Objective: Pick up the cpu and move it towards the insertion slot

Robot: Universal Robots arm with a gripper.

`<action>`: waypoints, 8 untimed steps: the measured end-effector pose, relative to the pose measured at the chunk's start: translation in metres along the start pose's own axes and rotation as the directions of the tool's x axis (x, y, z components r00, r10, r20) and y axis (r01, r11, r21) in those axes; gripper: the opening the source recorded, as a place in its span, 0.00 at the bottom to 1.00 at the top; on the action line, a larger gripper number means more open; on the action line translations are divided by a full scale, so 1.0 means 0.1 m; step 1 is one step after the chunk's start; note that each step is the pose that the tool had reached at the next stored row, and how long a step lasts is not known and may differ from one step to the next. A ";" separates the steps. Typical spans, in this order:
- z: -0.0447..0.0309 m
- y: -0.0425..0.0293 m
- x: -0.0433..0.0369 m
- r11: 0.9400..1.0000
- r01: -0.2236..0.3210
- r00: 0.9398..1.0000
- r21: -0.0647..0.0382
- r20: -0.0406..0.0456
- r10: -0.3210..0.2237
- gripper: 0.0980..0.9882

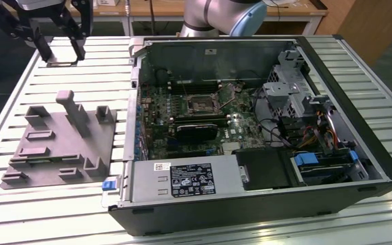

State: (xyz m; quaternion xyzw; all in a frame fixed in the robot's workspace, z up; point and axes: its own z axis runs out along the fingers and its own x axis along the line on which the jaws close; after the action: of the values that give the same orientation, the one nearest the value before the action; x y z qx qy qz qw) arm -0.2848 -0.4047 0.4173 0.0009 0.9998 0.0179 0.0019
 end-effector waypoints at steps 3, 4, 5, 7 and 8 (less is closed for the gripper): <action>0.000 0.000 -0.055 1.000 0.000 1.000 0.000 0.000 0.000 0.50; 0.000 0.000 -0.076 1.000 0.000 1.000 0.000 0.000 0.000 0.50; 0.000 0.000 -0.093 1.000 0.000 1.000 0.000 0.000 0.000 0.50; 0.001 0.000 -0.124 1.000 0.000 1.000 0.000 0.000 0.000 0.50; 0.001 0.000 -0.140 1.000 0.000 1.000 0.000 0.000 0.000 0.50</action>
State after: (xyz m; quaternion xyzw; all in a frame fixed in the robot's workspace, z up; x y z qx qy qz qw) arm -0.2708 -0.4047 0.4173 0.0009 0.9998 0.0180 0.0017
